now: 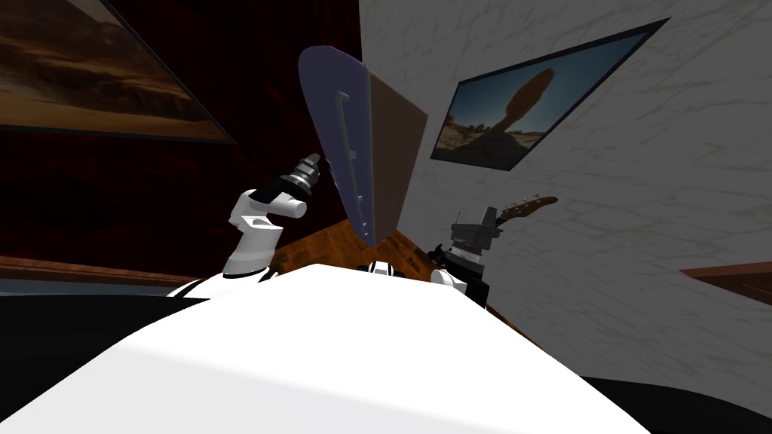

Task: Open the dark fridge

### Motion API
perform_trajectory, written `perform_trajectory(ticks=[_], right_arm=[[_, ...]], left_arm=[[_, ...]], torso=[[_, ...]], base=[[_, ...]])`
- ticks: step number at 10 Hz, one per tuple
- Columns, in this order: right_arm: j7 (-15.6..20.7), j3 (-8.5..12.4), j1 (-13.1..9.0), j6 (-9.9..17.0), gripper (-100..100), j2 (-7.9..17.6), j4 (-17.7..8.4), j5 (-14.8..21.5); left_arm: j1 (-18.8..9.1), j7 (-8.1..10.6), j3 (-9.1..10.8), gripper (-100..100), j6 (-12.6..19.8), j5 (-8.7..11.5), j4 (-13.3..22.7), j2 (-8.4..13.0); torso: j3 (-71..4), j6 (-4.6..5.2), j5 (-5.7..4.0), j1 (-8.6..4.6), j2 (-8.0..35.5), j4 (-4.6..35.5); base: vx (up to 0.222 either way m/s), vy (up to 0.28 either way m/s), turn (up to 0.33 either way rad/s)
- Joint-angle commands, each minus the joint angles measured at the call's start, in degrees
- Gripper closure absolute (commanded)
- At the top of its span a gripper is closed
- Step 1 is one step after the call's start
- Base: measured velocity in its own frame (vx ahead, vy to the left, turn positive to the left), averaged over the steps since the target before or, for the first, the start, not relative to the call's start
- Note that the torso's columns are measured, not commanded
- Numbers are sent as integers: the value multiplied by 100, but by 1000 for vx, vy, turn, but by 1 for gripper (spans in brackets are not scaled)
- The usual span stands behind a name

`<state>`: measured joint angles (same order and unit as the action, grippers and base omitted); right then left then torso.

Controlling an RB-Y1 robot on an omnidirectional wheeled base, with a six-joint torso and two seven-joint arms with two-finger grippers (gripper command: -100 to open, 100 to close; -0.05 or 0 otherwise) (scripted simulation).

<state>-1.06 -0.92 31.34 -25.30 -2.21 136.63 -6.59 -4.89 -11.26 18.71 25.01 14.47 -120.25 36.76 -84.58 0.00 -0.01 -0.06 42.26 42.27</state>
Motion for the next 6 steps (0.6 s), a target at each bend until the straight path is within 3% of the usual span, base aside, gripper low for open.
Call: perform_trajectory(ticks=[1, 3, 4, 6], right_arm=[[0, 0, 0, 0, 0, 0, 0, 0], [0, 0, 0, 0, 0, 0, 0, 0], [0, 0, 0, 0, 0, 0, 0, 0], [0, 0, 0, 0, 0, 0, 0, 0]], left_arm=[[-243, -65, 156, -100, 416, 125, 91, 236], [-243, -65, 156, -100, 642, 125, 91, 236], [-471, -111, 306, -100, 878, 256, 176, 476], [-471, -111, 306, -100, 1096, 256, 176, 476]], torso=[[2, -1, 4, 14, 5, 1], [0, 0, 1, 3, 1, 0], [5, -1, 4, 15, 8, 3], [-1, 0, -1, 1, -1, 0]], base=[[49, -71, -40], [32, -54, -14], [48, -76, -45], [40, -57, -9]])
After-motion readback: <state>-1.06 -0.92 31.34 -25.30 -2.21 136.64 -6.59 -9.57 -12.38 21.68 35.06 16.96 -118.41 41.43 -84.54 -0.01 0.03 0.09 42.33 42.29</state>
